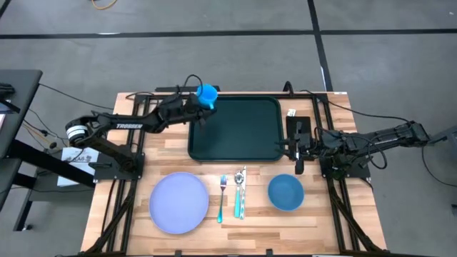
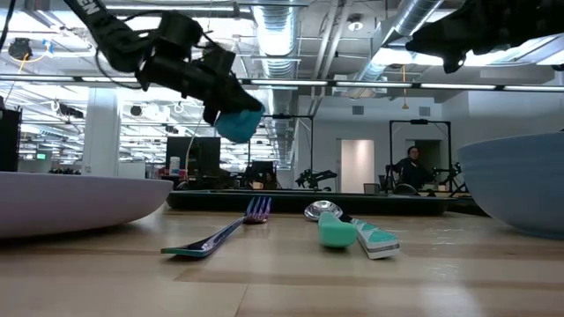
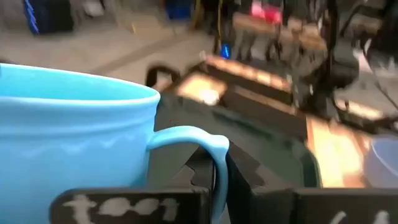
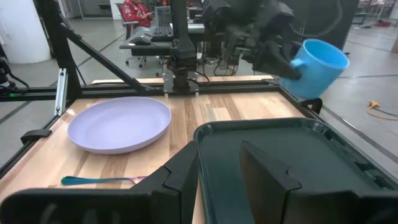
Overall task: Set up tray
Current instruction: Put the blue mug on the black serving tray
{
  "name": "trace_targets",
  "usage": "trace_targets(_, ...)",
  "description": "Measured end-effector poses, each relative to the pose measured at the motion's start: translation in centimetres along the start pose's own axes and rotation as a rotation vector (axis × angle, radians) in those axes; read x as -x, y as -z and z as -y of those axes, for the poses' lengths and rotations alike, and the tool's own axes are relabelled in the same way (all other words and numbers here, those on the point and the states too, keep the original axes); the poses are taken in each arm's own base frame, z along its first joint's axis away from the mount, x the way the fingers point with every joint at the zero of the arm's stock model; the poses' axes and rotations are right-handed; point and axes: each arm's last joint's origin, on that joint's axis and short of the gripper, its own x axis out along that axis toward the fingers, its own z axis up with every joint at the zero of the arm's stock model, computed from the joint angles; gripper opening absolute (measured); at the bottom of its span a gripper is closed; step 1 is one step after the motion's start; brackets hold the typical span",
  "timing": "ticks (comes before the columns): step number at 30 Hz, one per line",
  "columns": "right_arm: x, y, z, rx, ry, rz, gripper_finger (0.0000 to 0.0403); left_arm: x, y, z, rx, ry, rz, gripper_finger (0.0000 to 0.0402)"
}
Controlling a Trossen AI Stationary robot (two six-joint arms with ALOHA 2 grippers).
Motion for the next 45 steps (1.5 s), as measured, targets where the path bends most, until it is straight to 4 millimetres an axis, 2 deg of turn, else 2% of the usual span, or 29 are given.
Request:
trace_targets(4,0.0,0.0,0.0,0.000,0.000,0.000,0.0107,-0.3,-1.0,-0.7,0.032,0.030,-0.221,0.0001)
trace_targets(9,0.0,0.0,0.0,0.000,0.000,0.000,0.0107,-0.1,-3.2,-0.6,-0.172,-0.005,-0.383,0.0008)
trace_targets(13,0.0,0.0,0.0,0.000,0.000,0.000,0.0107,-0.2,-4.3,-0.1,-0.389,0.131,-0.342,0.0004)
trace_targets(17,0.0,0.0,0.0,0.000,0.000,0.000,0.0107,-0.1,-4.3,0.0,-0.530,0.234,-0.321,0.0004)
trace_targets(20,0.0,0.0,0.0,0.000,0.000,0.000,0.0107,0.3,-4.4,-0.9,-0.510,0.280,-0.313,0.0006)
trace_targets(26,0.0,0.0,0.0,0.000,0.000,0.000,0.0107,1.5,-4.7,-3.9,-0.323,0.295,-0.301,0.0003)
trace_targets(29,0.0,0.0,0.0,0.000,0.000,0.000,0.0107,1.8,-4.7,-4.5,-0.247,0.304,-0.298,0.0002)
trace_targets(36,0.0,0.0,0.0,0.000,0.003,0.003,0.0107,-1.2,-2.0,-3.9,-0.208,0.360,-0.379,0.0002)
trace_targets(39,0.0,-0.2,0.0,-0.004,0.003,0.019,0.0107,-2.2,-0.8,-4.3,-0.211,0.344,-0.427,0.0002)
trace_targets(45,0.0,-0.2,0.0,-0.003,0.003,0.020,0.0107,-3.4,0.5,-5.0,-0.161,0.305,-0.450,0.0009)
